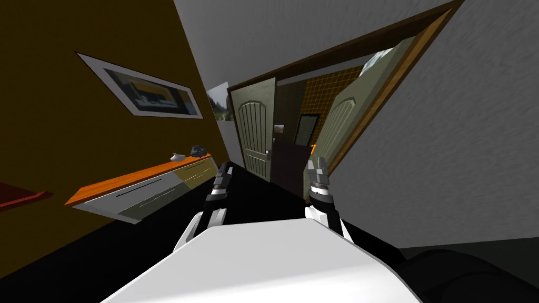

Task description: Push the door open

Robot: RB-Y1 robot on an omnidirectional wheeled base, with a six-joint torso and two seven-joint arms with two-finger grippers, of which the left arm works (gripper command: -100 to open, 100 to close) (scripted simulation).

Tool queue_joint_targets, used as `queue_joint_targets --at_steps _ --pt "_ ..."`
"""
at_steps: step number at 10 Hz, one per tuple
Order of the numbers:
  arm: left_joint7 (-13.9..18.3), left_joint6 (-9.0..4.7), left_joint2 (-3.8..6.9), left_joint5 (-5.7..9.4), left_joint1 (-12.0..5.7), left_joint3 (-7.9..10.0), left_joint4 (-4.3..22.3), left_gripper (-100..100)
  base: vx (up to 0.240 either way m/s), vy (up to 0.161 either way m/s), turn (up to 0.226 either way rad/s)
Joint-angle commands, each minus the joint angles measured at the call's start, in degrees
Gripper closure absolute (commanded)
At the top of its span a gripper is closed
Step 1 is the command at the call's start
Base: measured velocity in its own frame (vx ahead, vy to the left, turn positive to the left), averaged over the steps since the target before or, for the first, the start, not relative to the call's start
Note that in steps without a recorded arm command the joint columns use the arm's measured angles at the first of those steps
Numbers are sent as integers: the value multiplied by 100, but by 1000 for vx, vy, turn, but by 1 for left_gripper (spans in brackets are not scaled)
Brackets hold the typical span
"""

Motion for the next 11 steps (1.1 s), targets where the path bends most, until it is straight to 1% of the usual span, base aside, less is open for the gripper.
queue_joint_targets --at_steps 1,5,11 --pt "112 62 43 -80 -105 5 177 -100 95 2 -123" --pt "359 182 105 -298 -404 0 690 -100 96 24 -111" --pt "747 372 177 -642 -875 -9 1499 -100 96 27 -133"
